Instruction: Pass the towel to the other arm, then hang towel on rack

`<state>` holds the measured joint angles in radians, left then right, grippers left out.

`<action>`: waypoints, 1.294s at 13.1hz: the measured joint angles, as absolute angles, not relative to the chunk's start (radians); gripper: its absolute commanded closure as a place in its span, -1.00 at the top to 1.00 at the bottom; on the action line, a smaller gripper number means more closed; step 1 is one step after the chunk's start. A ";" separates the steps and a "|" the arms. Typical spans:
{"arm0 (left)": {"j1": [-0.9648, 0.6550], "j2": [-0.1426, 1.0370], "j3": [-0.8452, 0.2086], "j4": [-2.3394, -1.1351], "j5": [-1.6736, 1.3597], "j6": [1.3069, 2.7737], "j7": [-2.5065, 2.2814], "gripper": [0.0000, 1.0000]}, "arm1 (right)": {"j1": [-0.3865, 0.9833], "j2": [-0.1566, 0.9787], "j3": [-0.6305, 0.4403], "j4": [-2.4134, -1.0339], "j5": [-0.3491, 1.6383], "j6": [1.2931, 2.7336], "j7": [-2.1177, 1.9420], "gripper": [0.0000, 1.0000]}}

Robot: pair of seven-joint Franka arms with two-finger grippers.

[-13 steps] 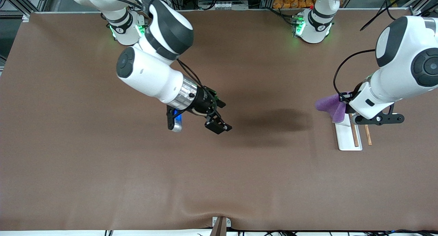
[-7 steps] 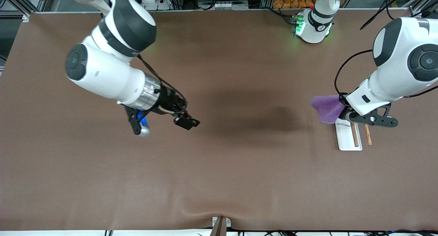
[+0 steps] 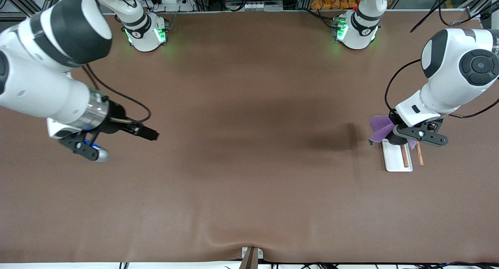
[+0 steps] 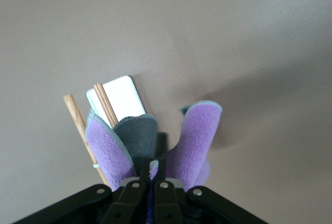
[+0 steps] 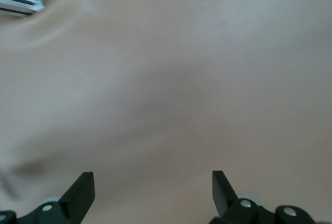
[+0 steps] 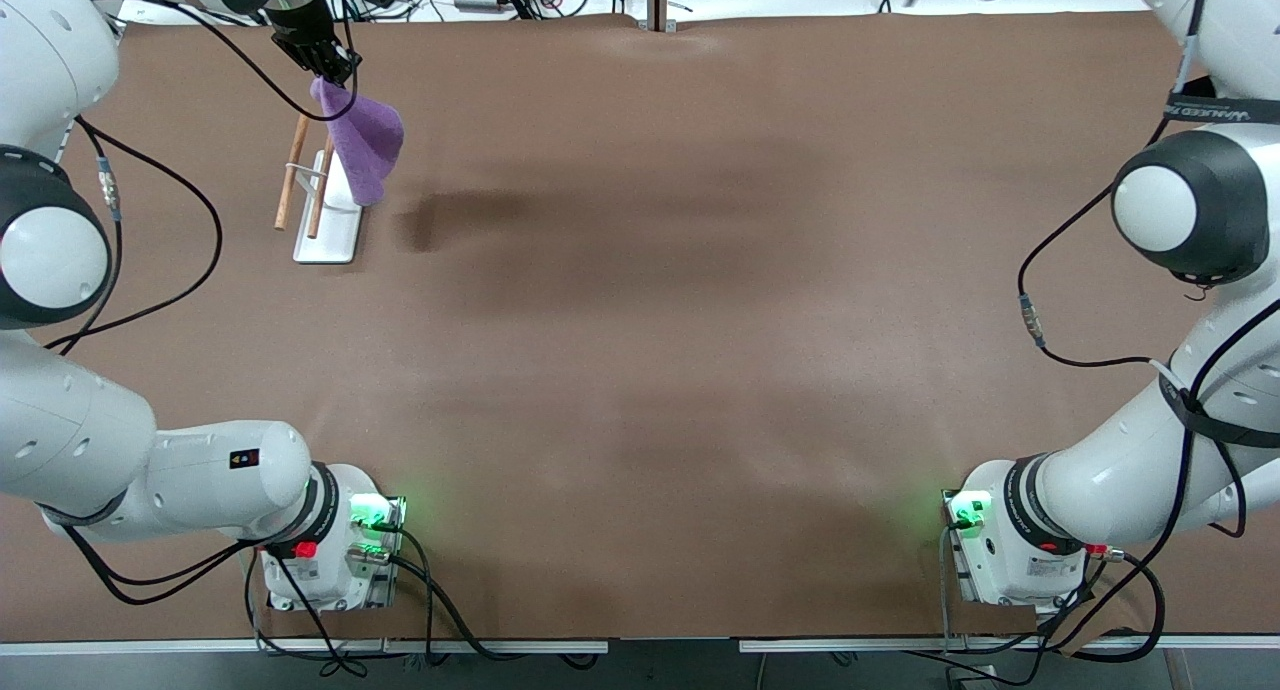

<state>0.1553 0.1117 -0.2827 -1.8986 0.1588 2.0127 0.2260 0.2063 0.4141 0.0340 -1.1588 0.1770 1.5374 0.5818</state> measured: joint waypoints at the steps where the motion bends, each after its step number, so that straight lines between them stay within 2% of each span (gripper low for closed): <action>1: 0.171 0.112 -0.282 -1.914 0.159 2.044 0.264 -1.00 | 0.177 0.410 0.033 -1.160 0.151 1.522 0.477 1.00; 4: 0.223 0.112 -0.281 -1.967 0.159 2.109 0.360 -1.00 | 0.117 0.387 0.032 -1.180 0.018 1.505 0.195 1.00; 7: 0.269 0.113 -0.280 -1.996 0.159 2.135 0.439 -1.00 | 0.055 0.332 0.032 -1.260 -0.022 1.527 0.085 1.00; 10: 0.328 0.117 -0.280 -2.011 0.159 2.164 0.520 -1.00 | -0.043 0.205 0.031 -1.486 -0.022 1.667 -0.036 1.00; 13: 0.380 0.142 -0.279 -2.018 0.159 2.192 0.564 -1.00 | -0.057 0.084 0.040 -1.657 -0.022 1.662 -0.056 1.00; 17: 0.400 0.164 -0.280 -2.018 0.159 2.200 0.567 -1.00 | -0.055 0.063 0.056 -1.627 -0.020 1.688 -0.055 1.00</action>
<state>0.4000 0.1640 -0.2798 -2.0181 0.1588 2.1995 0.5665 -0.0555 0.0628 0.0564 -1.6273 -0.0202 1.6879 -0.0553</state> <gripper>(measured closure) 0.974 0.000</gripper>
